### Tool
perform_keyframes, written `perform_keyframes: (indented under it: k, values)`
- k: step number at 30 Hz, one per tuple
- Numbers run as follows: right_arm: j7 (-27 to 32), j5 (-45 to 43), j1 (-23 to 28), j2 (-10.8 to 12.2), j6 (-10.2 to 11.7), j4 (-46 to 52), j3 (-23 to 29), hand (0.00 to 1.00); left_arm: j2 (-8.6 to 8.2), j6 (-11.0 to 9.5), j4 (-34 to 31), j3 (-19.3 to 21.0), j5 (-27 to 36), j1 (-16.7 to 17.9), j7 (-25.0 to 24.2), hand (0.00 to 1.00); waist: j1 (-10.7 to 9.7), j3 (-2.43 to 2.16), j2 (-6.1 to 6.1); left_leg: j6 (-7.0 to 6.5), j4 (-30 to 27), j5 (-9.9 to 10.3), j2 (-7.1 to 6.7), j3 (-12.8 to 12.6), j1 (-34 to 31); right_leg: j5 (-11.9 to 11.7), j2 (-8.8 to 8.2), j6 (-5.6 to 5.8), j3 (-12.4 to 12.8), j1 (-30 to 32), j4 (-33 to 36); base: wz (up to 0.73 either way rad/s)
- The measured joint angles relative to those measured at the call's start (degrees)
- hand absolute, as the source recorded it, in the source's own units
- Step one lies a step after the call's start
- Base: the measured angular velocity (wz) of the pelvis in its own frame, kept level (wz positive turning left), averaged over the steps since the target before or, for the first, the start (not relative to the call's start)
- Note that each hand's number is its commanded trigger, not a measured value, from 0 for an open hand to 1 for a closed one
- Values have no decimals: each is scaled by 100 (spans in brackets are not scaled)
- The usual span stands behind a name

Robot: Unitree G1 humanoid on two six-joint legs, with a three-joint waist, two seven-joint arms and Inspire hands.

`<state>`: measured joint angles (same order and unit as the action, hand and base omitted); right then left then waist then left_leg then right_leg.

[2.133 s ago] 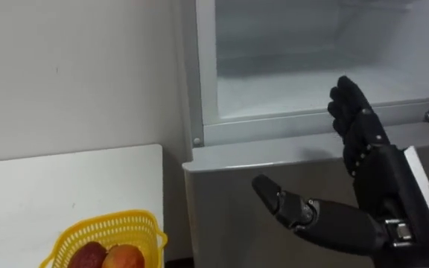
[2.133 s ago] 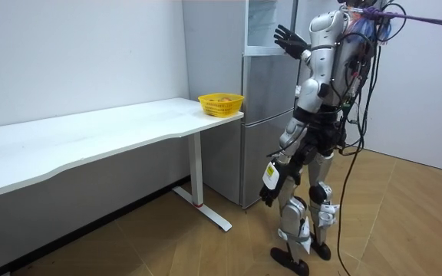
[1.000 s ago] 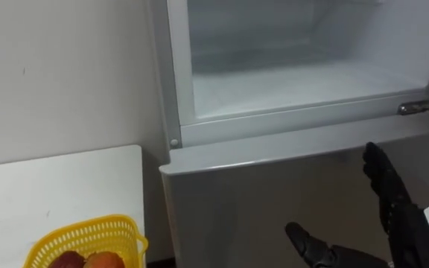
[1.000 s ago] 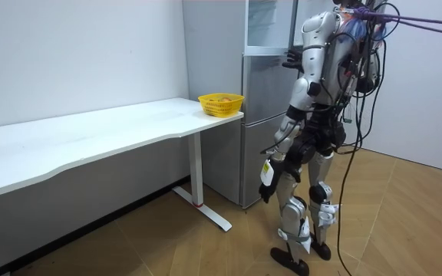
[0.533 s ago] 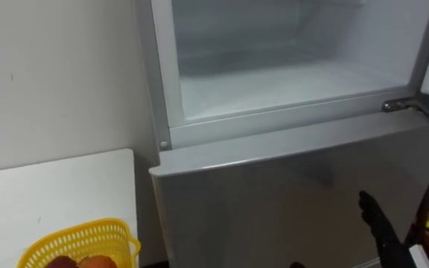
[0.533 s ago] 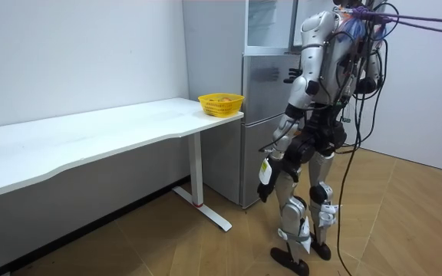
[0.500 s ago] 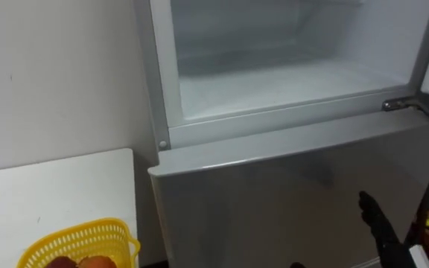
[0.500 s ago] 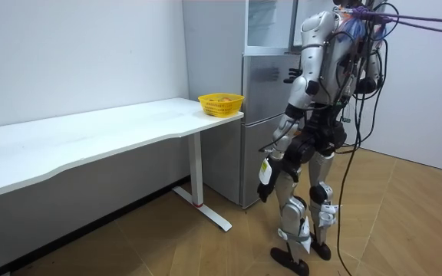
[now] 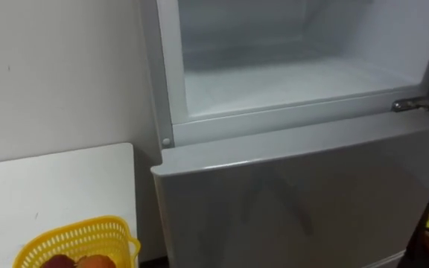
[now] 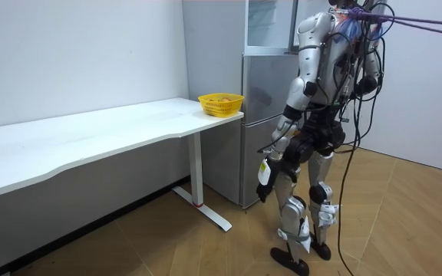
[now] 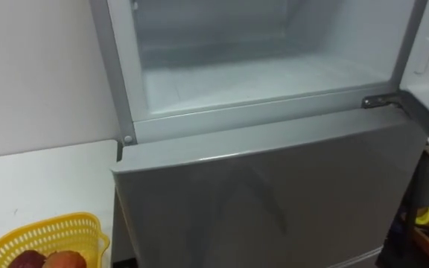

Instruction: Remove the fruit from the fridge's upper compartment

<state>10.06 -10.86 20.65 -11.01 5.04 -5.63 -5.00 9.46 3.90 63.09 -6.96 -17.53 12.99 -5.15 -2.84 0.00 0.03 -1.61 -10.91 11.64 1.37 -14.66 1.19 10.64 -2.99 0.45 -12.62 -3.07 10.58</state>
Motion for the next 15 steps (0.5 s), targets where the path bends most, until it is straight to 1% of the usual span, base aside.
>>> perform_keyframes:
  k: [3,4,5,6,7,8,10,11,13,15]
  values:
    - [-37,-12,-19,0,7,-237,-43,0,6,40,-91,5,2,53,-2,0,32,-12,-17,1,-19,-1,0,-2,56,3,8,3,7,1,-21,0]
    - [-70,33,-51,7,8,-476,-58,0,6,87,-113,9,2,54,-1,0,32,-28,-32,1,-35,-1,0,12,58,2,10,3,-8,-24,-57,8]
    - [-105,55,-80,15,-23,-752,-58,0,6,113,-121,13,1,53,2,0,33,-30,-41,2,-42,-1,-3,40,54,-2,11,5,-20,-63,-80,11]
    - [-124,91,-83,16,-64,-870,-56,0,5,122,-121,15,-1,53,4,0,32,-30,-43,2,-43,0,-5,42,61,-2,8,5,-30,-75,-81,11]
    - [-154,211,-88,17,-161,-1078,-54,0,4,165,-121,21,-7,53,11,0,39,-30,-45,3,-43,1,-7,53,82,-2,5,6,-46,-96,-84,5]
    - [-157,286,-112,23,-211,-1295,-51,0,4,218,-116,44,-5,44,30,0,39,-29,-48,6,-41,3,-5,69,89,-1,5,6,-45,-113,-90,0]
    - [-165,366,-178,29,-227,-1662,-41,0,4,285,-123,144,-4,43,56,0,28,-25,-58,8,-39,4,-3,79,79,-1,-7,5,-50,-157,-103,2]
    - [-190,378,-189,29,-269,-1870,-39,0,5,328,-126,187,-3,31,71,0,29,-24,-68,11,-41,6,-3,84,88,0,-18,6,-66,-181,-114,4]
    - [-254,379,-259,34,-290,-2252,-43,0,4,337,-131,189,-2,31,77,0,30,-23,-79,15,-45,12,-4,91,106,7,-24,9,-84,-184,-116,0]
    - [-275,386,-326,39,-376,-2574,-44,0,2,347,-167,148,-3,39,69,0,32,-20,-87,14,-52,15,-6,99,107,12,-30,14,-98,-182,-115,0]
